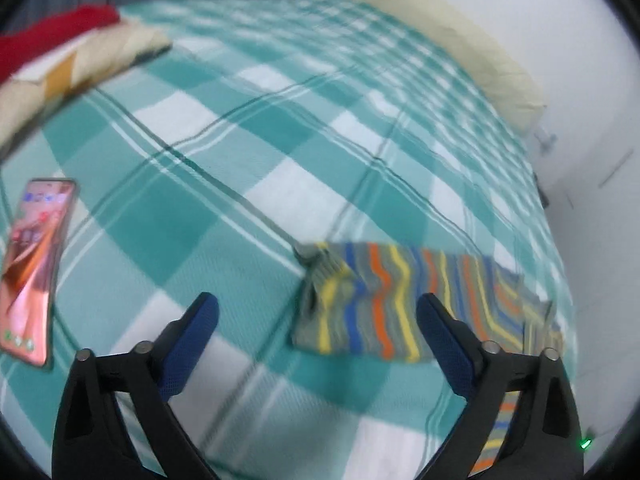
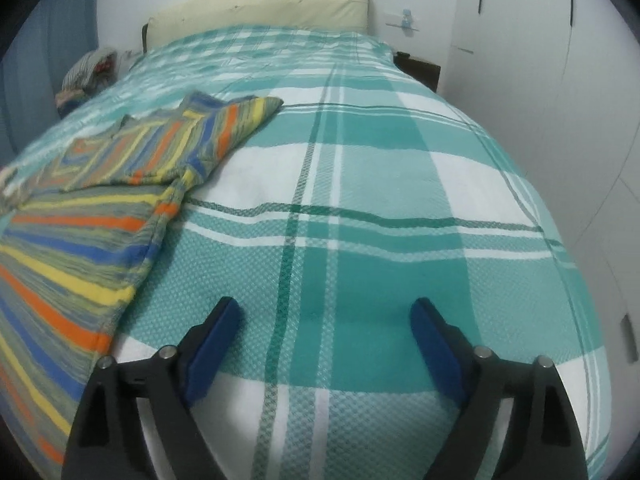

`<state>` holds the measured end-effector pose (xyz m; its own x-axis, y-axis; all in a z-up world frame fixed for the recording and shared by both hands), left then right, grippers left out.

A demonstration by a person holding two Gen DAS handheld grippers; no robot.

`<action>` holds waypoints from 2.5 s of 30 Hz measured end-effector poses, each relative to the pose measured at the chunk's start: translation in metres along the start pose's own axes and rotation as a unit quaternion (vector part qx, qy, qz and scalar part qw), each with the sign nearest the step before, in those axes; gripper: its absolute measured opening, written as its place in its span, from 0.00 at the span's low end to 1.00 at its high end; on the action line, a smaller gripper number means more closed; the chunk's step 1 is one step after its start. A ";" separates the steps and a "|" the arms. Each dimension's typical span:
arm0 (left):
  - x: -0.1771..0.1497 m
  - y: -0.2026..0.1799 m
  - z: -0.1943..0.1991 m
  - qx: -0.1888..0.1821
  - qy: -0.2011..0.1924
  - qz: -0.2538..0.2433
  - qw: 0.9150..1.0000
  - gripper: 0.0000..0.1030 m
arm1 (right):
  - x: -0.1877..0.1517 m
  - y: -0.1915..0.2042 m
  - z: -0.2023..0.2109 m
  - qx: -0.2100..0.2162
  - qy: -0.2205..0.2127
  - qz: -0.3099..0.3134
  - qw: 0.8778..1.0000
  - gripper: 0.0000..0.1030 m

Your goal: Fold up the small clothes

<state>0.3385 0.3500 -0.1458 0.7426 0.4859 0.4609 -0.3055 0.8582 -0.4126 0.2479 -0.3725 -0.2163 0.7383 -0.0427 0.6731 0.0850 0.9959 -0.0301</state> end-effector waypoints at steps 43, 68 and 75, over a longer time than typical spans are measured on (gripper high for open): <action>-0.161 -0.237 -0.010 0.016 0.059 -0.336 0.940 0.77 | -0.005 -0.001 -0.002 0.020 -0.001 -0.011 1.000 0.89; -0.279 -0.224 0.062 0.018 -0.025 -0.350 0.936 0.87 | -0.024 0.075 0.116 -0.124 0.000 0.060 0.990 0.89; -0.279 -0.219 0.069 0.022 -0.032 -0.342 0.939 0.88 | -0.024 0.090 0.128 -0.133 -0.012 0.079 0.988 0.89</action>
<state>0.1569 0.0380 -0.1304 0.7374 -0.1743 0.6526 0.2046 0.9784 0.0302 0.1525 -0.2716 -0.1403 0.7405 0.1177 0.6616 0.1441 0.9339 -0.3274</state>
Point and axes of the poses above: each gripper's, at about its wrist camera, not at the fingertips, and z roughly against the way its jaws point, y to its left, x to its top, the point moved 4 cm from there along -z, roughly the way its jaws point, and after that the axes turned 2 degrees about y, right-handed, at the moved point
